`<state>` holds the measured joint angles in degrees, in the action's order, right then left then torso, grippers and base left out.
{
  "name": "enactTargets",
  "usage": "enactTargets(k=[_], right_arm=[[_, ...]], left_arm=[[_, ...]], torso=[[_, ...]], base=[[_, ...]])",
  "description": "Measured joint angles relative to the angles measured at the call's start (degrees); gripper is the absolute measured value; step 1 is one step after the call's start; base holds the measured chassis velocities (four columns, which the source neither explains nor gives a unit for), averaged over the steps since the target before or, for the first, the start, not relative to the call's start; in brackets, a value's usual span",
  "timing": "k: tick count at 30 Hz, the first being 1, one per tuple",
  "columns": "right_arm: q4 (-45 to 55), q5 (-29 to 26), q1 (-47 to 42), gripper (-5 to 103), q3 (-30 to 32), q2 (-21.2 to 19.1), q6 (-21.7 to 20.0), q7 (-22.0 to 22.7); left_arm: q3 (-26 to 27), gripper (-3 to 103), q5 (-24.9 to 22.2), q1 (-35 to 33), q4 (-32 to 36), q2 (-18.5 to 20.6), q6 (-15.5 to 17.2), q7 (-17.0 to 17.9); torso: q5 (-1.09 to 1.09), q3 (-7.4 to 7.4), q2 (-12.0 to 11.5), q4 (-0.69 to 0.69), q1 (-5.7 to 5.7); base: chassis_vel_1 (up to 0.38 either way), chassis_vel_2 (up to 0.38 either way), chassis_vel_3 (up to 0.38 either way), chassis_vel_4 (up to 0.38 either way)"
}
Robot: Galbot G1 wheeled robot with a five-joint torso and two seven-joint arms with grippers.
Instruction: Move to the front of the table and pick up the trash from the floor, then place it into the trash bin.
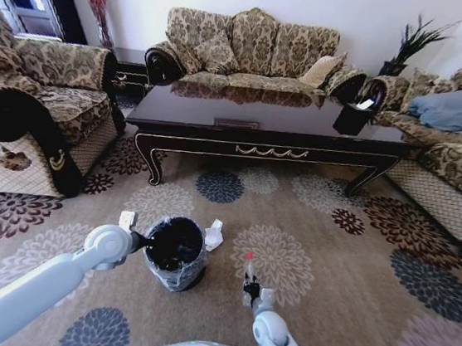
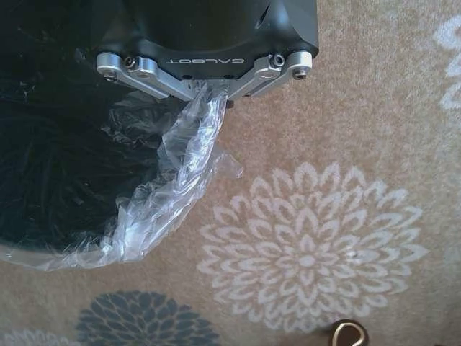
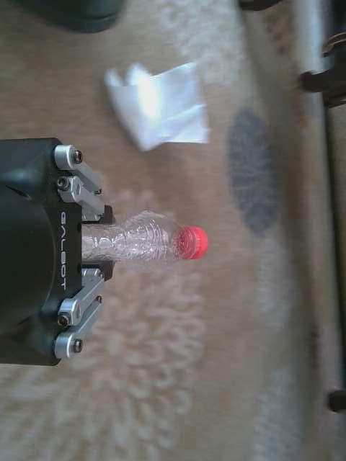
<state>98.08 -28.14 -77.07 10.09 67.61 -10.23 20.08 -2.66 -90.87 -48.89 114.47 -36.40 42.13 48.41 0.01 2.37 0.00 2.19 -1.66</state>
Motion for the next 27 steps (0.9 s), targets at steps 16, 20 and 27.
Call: enactTargets(k=[16, 20, 27], right_arm=[[26.53, -2.39, -8.19, 24, 10.54, -9.38, 2.37, -0.72], [29.97, -2.79, -10.12, 24, 12.37, -10.51, 3.8, -2.8], [34.53, -3.55, -13.6, 24, 13.37, -9.97, 4.1, -3.93]], left_arm=[[-17.82, 0, -0.86, 12.38, -3.34, -5.54, -0.02, 1.48], [-23.95, 0, -3.16, 18.99, -4.19, -8.51, -0.01, 3.23], [-32.01, 0, -5.89, 29.06, -7.1, -15.26, -0.04, 5.72]], torso=[[0.0, 0.0, 0.0, -0.01, 0.0], [0.0, 0.0, 0.0, 0.01, 0.0], [0.01, 0.0, 0.0, 0.03, 0.0]], base=[[0.0, 0.0, 0.0, 0.0], [0.0, 0.0, 0.0, 0.0], [0.0, 0.0, 0.0, 0.0]])
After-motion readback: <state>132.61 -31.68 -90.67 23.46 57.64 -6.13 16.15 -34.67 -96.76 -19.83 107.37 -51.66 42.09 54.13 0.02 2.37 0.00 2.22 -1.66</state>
